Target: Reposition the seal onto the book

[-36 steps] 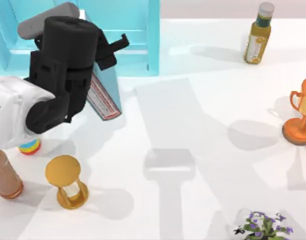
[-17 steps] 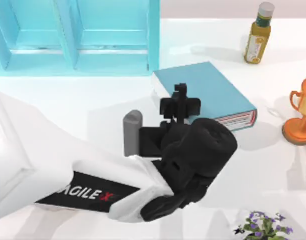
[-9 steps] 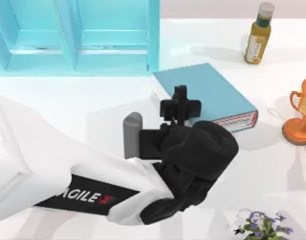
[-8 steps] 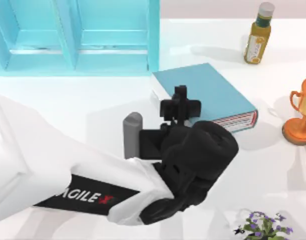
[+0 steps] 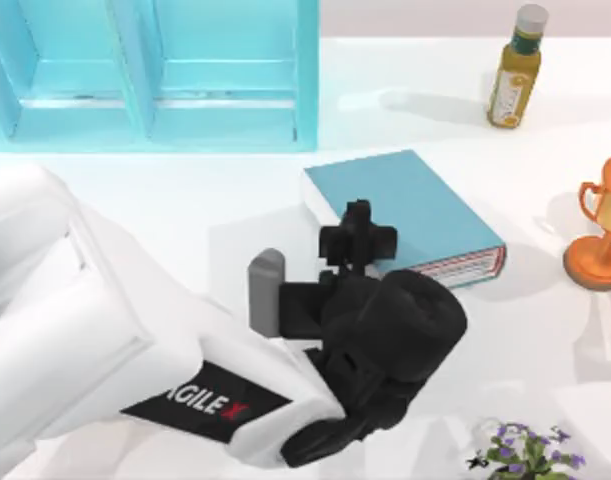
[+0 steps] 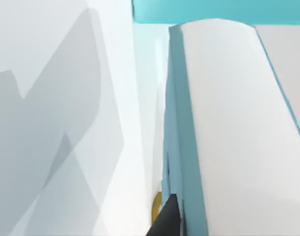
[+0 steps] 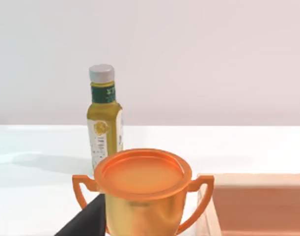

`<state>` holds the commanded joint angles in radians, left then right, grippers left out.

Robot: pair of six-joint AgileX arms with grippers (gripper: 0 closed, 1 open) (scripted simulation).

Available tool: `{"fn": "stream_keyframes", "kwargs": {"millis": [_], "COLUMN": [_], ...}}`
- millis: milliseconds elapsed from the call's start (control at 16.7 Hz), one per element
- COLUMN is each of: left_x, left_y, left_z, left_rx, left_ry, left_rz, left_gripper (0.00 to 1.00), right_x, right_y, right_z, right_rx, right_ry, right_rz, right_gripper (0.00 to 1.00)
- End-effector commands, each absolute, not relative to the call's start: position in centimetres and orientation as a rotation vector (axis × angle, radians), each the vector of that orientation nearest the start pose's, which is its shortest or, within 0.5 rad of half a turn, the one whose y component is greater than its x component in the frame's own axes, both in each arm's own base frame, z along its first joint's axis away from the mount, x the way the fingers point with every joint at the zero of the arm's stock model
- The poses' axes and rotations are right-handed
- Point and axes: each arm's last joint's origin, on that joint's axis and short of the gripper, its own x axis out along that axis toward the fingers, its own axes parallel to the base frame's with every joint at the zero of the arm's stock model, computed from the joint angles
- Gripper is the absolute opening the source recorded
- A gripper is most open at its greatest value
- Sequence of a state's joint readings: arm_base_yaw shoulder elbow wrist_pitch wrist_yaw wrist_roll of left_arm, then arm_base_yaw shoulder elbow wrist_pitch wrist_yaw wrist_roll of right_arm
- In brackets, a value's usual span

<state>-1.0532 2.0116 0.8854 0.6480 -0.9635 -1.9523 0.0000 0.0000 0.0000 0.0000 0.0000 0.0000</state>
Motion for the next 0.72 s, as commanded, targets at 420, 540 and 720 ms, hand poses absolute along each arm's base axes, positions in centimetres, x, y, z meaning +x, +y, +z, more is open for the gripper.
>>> {"fn": "stream_keyframes", "kwargs": {"millis": [420, 540, 720], "left_x": [20.86, 20.86, 20.86], "left_y": [-31.04, -31.04, -31.04], "left_z": [10.3, 10.3, 10.3], "left_rx": [-1.541, -1.541, -1.541], "left_ry": [0.226, 0.226, 0.226], "left_rz": [0.199, 0.199, 0.199], "left_gripper": [0.3, 0.45, 0.68], "right_x": [10.57, 10.57, 10.57], "right_y": [-0.12, -0.12, -0.12], "right_z": [16.0, 16.0, 16.0], "right_rx": [0.0, 0.0, 0.0], "right_ry": [0.0, 0.0, 0.0], "right_rz": [0.0, 0.0, 0.0], "right_gripper": [1.0, 1.0, 1.0]}}
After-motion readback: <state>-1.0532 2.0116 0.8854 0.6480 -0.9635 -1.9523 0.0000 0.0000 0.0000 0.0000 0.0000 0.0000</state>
